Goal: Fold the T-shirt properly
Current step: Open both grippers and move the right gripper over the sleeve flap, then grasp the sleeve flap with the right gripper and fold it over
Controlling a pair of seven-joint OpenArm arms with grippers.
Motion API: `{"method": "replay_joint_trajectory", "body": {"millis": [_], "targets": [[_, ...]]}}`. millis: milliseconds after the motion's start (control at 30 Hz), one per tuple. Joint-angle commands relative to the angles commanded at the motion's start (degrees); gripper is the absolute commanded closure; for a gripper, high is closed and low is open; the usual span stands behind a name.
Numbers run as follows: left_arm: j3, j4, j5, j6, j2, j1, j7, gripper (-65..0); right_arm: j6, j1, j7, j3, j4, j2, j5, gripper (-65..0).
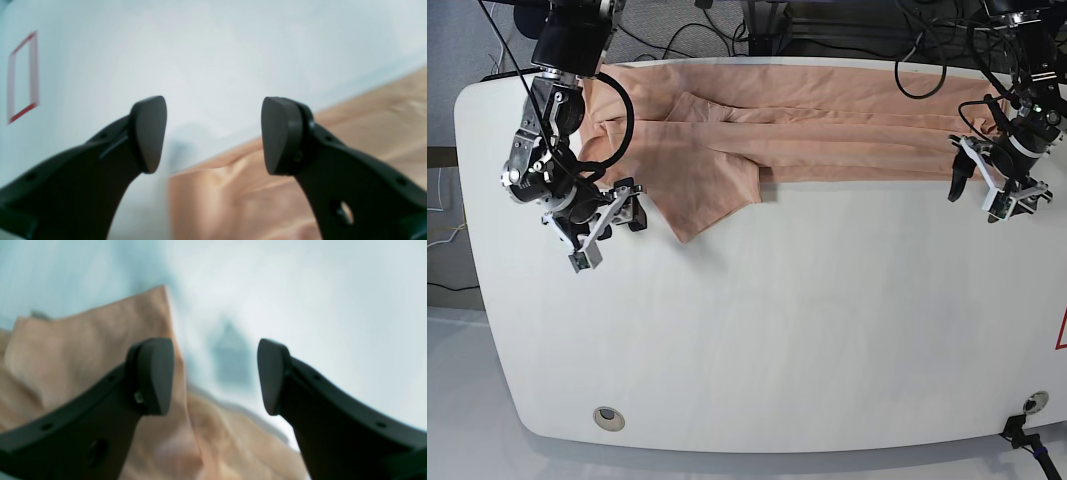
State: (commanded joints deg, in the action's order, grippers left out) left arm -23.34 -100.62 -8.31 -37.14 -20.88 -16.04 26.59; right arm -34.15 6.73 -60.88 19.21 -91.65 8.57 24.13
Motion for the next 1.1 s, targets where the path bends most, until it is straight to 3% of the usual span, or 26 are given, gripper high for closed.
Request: {"method": "replay_joint_trajectory", "body": {"millis": [300, 533, 667, 767, 900, 1000, 1100], "targets": [[0.09, 0.09, 0.00, 0.00, 0.09, -0.79, 0.00, -40.1, 0.00, 2.55, 0.79, -0.35, 12.57, -1.14, 5.80, -38.3], [0.18, 0.09, 0.00, 0.00, 0.09, -0.79, 0.00, -40.1, 0.00, 0.62, 1.93, -6.15, 12.48, -1.23, 5.89, -38.3], [0.18, 0.18, 0.00, 0.00, 0.09, -0.79, 0.00, -40.1, 0.00, -0.18, 1.93, -7.65, 12.31, -3.08, 5.89, -37.8], [0.18, 0.18, 0.00, 0.00, 0.09, -0.79, 0.00, -40.1, 0.00, -0.44, 1.93, -7.65, 12.31, -3.25, 5.89, -28.3], [0.18, 0.26, 0.00, 0.00, 0.09, -0.79, 0.00, -40.1, 0.00, -0.44, 1.76, -7.74, 11.87, -3.25, 5.98, -1.6], [0.18, 0.26, 0.00, 0.00, 0.09, -0.79, 0.00, -40.1, 0.00, -0.97, 0.35, -7.74, 7.47, -3.25, 6.15, 0.0], [0.44, 0.35, 0.00, 0.00, 0.09, -0.79, 0.00, -40.1, 0.18, -1.93, -4.57, -7.56, 1.93, -2.99, 12.48, 0.0]]}}
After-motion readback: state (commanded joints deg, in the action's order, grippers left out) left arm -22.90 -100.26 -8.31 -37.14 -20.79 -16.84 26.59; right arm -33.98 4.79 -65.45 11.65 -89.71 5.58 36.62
